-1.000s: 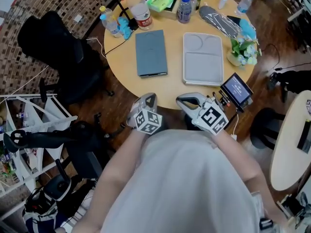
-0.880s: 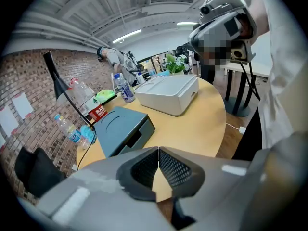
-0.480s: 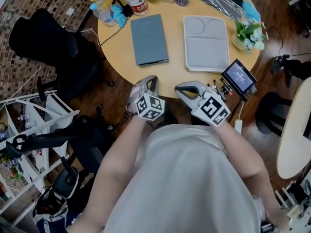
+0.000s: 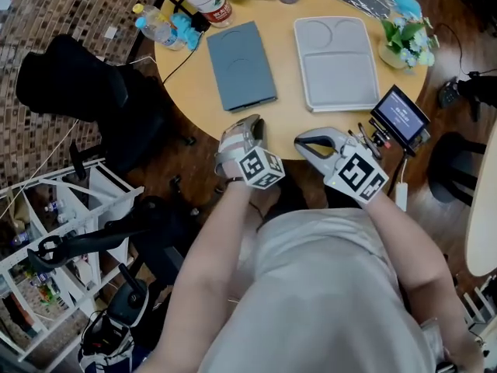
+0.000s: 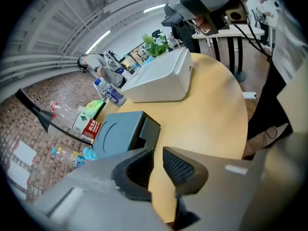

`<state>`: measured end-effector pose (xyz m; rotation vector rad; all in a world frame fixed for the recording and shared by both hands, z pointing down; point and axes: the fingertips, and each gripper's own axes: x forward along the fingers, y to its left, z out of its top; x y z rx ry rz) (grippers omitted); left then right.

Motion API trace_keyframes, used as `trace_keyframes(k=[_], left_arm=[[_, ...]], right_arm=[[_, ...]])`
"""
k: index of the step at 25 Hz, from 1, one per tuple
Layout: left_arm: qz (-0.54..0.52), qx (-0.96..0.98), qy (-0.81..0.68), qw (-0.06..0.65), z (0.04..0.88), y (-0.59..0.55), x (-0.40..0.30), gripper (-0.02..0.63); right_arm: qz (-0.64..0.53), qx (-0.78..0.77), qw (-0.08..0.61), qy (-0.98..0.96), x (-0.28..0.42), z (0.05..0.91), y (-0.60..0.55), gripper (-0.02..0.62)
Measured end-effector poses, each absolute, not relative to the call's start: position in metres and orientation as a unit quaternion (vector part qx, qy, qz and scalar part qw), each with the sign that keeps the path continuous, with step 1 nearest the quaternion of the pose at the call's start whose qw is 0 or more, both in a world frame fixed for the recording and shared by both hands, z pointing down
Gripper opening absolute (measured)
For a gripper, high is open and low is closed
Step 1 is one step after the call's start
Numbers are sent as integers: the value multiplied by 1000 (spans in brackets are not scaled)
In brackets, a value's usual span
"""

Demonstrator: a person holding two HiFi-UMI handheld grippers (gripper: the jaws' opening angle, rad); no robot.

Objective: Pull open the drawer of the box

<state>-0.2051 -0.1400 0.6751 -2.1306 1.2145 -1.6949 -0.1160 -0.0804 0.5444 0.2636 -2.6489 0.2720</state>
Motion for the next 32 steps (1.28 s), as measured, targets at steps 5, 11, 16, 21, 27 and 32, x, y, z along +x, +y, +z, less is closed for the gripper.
trace_keyframes(k=[5,11,16,21,27,32], left_arm=[[-589,-695,403,89,682,-149,-214,121],[-613,-669,402,125,686,-161,-220,123],[-634,-645,398,155,692,-168,-224,123],[-636,-636,404,164,695,-167,-221,124],[-647,-642,381,156,697,-171,-221,120],[-645,-651,370,153,697,-157,-219,116]], right_arm=[[96,98,235,-962,-119,543,-85,6],[103,106,221,-964,-111,540,-81,6],[114,125,224,-960,-96,542,-80,6],[122,138,223,-957,-83,544,-78,6],[129,138,220,-957,-84,547,-73,6],[126,130,219,-959,-91,542,-70,6]])
